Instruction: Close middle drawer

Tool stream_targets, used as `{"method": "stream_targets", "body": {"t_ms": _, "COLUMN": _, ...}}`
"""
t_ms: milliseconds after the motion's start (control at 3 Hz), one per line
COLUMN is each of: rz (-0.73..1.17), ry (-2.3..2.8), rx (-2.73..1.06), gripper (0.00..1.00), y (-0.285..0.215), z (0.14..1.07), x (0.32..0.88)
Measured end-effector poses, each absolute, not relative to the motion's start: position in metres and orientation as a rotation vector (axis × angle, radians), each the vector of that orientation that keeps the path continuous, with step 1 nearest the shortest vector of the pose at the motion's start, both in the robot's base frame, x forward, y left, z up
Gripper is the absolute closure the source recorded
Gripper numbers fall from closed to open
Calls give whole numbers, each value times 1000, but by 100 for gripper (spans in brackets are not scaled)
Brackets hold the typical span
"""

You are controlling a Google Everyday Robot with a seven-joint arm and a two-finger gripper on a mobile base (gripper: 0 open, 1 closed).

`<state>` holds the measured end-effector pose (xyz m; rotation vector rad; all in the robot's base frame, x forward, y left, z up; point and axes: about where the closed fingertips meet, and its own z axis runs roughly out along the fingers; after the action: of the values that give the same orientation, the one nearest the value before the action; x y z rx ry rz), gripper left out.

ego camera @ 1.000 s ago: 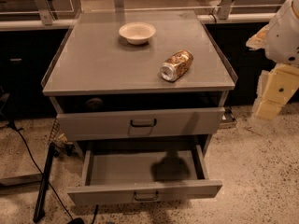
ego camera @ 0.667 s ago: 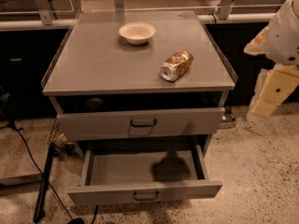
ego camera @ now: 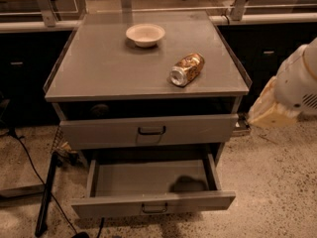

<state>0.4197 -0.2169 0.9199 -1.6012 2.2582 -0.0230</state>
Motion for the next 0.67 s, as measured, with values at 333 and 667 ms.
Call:
{"method": "stream_targets", "body": {"t_ms": 333, "rz": 34, "ry": 2269, "rx": -1564, "gripper": 94, "y": -214, "z": 876, "x": 405}}
{"method": "stream_targets", "body": {"t_ms": 667, "rz": 154, "ry": 2313, "rx": -1561, "gripper": 100, "y": -203, "z": 811, "x": 385}}
